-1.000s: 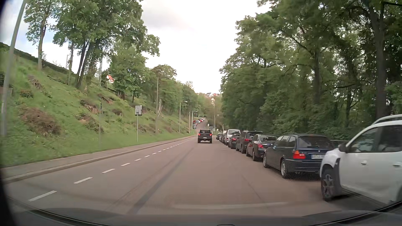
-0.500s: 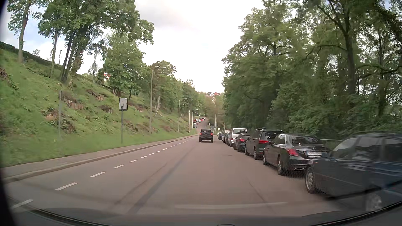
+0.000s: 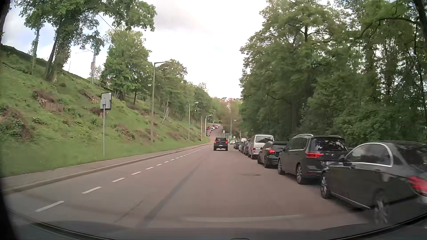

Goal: Follow the waypoints while adhering to traffic rules and regulations

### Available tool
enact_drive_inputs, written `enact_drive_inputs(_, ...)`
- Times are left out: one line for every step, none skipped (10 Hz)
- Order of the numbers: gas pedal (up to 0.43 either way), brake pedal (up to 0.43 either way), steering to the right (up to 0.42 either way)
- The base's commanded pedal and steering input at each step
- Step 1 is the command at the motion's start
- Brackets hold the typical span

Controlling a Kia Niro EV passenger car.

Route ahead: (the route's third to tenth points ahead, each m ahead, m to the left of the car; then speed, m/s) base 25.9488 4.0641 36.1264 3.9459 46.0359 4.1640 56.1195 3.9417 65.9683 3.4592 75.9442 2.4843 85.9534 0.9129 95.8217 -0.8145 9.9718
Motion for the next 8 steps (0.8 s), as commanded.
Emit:
enact_drive_inputs(0.000,0.000,0.000)
enact_drive_inputs(0.008,0.000,-0.001)
enact_drive_inputs(0.028,0.000,-0.003)
enact_drive_inputs(0.028,0.000,-0.002)
enact_drive_inputs(0.028,0.000,-0.003)
enact_drive_inputs(0.028,0.000,0.001)
enact_drive_inputs(0.028,0.000,0.003)
enact_drive_inputs(0.028,0.000,0.004)
